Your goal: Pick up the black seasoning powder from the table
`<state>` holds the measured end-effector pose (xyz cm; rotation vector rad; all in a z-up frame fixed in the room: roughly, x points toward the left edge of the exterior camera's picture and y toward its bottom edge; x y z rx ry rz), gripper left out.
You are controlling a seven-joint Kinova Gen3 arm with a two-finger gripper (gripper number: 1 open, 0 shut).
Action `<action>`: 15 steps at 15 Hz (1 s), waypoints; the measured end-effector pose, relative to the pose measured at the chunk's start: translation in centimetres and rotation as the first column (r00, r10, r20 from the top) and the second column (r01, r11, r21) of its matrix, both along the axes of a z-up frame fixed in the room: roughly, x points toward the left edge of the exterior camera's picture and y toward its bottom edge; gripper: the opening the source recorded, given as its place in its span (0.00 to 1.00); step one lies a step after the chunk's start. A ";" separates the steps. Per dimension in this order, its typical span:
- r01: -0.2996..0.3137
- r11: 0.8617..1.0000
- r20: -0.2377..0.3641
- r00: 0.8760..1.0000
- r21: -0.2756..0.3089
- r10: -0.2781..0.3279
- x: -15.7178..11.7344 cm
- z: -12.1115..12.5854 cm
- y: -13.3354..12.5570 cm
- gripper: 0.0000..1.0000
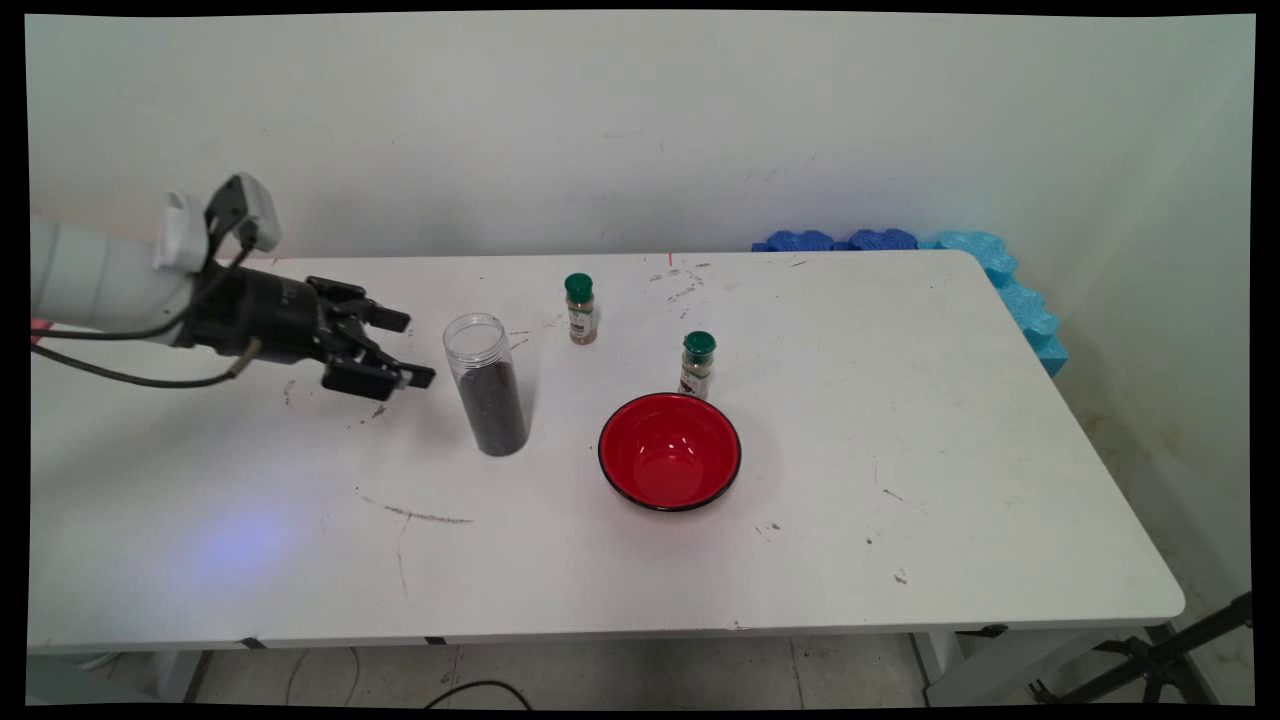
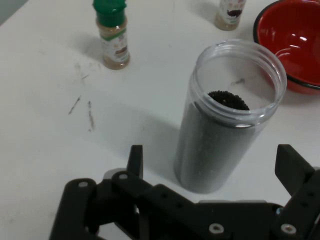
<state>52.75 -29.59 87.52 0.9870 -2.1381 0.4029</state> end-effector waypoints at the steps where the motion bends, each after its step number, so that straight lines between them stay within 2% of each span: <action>1: 0.006 1.000 -0.001 1.000 -0.002 -0.006 -0.1 -0.3 -0.2 1.00; 7: 0.055 0.998 -0.003 0.998 -0.019 -0.055 -1.4 -2.8 -1.9 1.00; 15: 0.104 0.994 -0.008 0.995 -0.039 -0.104 -2.4 -4.5 -3.2 1.00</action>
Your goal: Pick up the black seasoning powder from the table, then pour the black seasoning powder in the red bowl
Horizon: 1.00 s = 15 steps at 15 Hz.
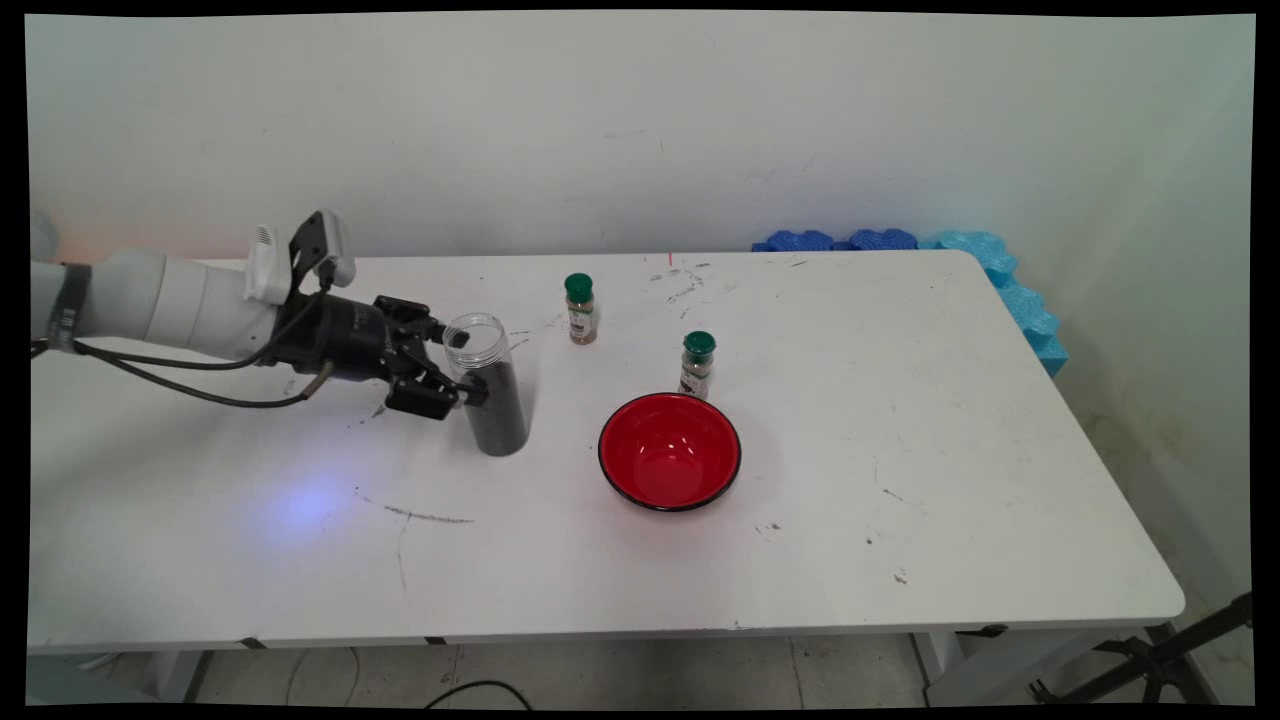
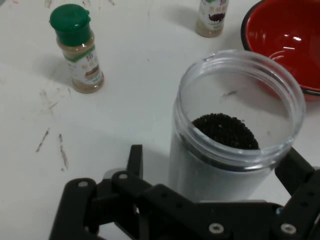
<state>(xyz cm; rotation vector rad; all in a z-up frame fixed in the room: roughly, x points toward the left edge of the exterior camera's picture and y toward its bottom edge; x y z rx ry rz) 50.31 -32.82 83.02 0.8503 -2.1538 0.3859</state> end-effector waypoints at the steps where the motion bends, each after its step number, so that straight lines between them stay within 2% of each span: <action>1: 0.002 1.000 0.000 1.000 -0.003 -0.002 0.0 -0.1 -0.2 1.00; 8: 0.021 1.000 -0.010 1.000 -0.018 -0.022 -0.4 -0.7 -0.9 1.00; 9: 0.026 0.999 -0.012 1.000 -0.020 -0.026 -0.4 -0.8 -1.0 0.00; 15: 0.044 0.999 -0.019 0.999 -0.022 -0.045 -0.5 -0.6 -1.1 0.00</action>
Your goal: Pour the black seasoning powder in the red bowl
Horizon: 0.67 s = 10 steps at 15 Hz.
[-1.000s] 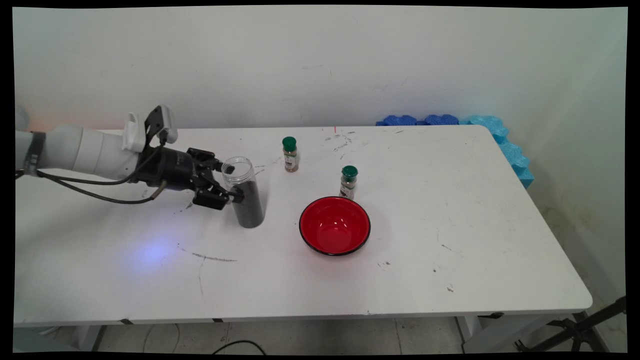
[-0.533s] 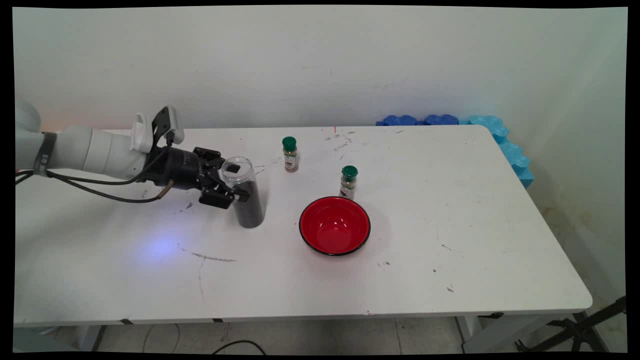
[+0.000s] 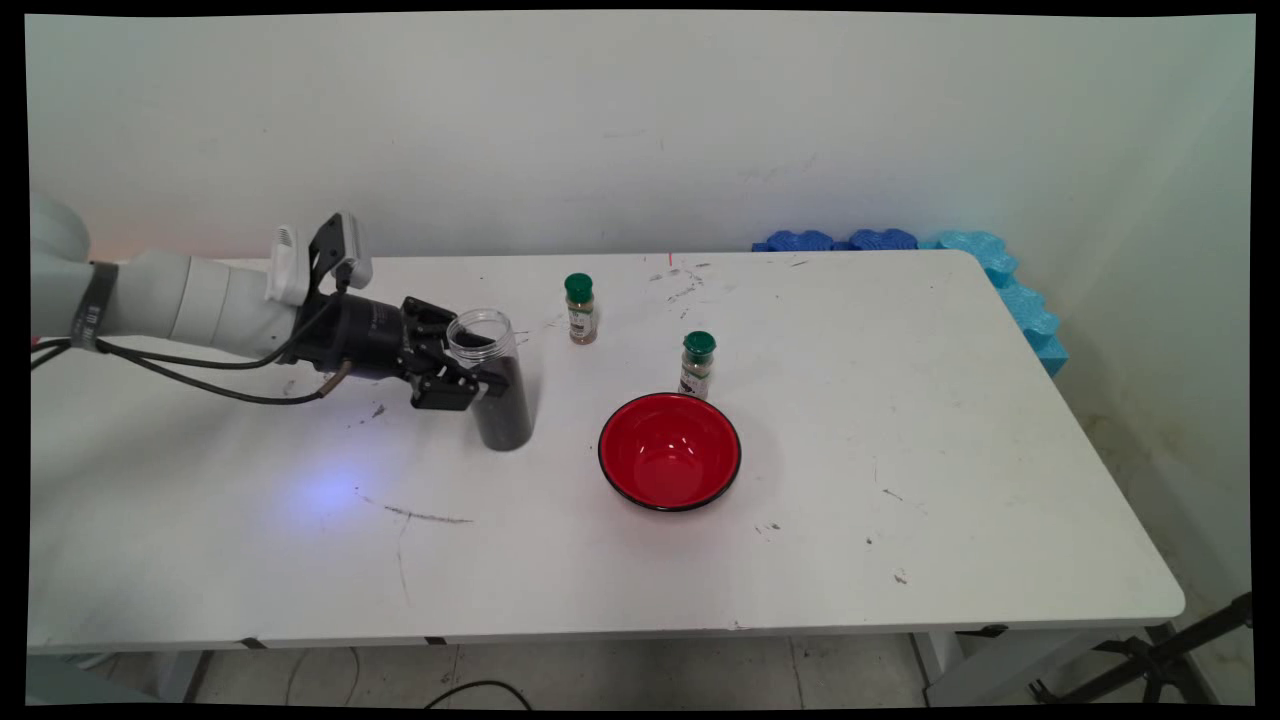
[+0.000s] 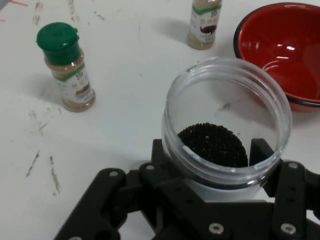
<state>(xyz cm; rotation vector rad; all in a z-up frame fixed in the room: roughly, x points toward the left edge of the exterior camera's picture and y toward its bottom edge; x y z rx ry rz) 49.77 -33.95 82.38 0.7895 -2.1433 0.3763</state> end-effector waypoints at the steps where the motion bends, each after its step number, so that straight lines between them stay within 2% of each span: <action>1: 0.005 1.000 0.000 1.000 0.004 -0.005 0.0 0.2 0.0 0.00; 4: 0.018 1.000 0.002 1.000 0.020 -0.018 0.4 1.7 0.3 0.00; 10: 0.018 0.997 -0.004 1.000 0.078 -0.018 1.2 7.1 1.1 0.00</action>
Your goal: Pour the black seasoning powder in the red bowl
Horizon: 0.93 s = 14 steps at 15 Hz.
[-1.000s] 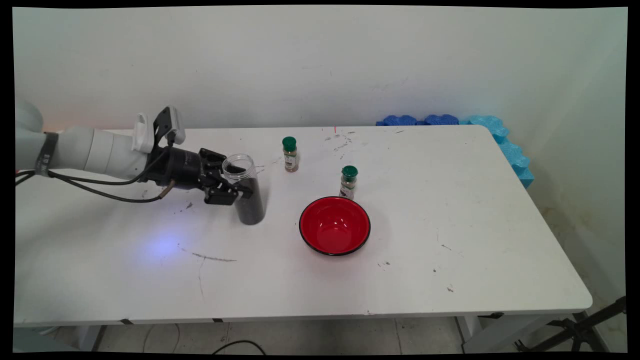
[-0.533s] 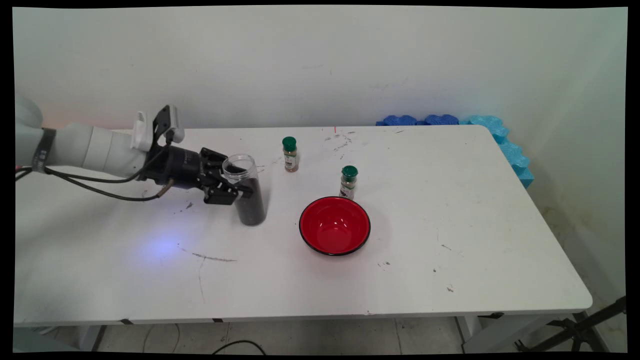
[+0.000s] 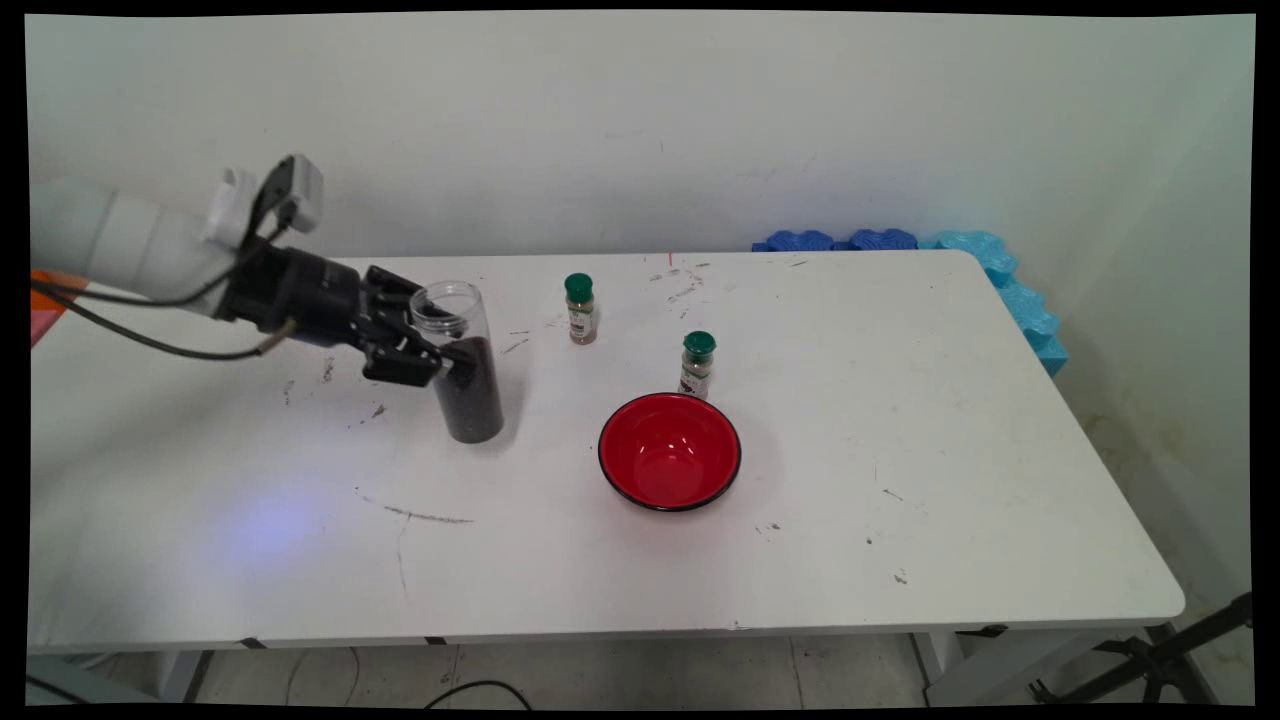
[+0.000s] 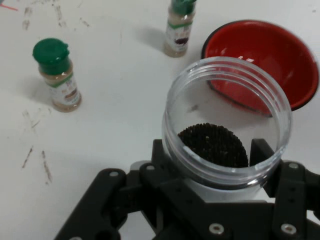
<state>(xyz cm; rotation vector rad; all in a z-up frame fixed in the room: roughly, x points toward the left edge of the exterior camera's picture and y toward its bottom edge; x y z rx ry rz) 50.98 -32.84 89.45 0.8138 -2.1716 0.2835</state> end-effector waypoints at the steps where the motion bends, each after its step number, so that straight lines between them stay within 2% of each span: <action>1: -0.001 1.000 -0.003 1.000 0.010 0.001 0.0 0.9 0.1 0.00; 9: 0.013 0.995 -0.041 0.999 0.100 -0.008 -2.0 6.8 0.3 0.00; 14: 0.028 0.990 -0.066 0.998 0.141 -0.019 -4.9 8.4 -1.1 0.00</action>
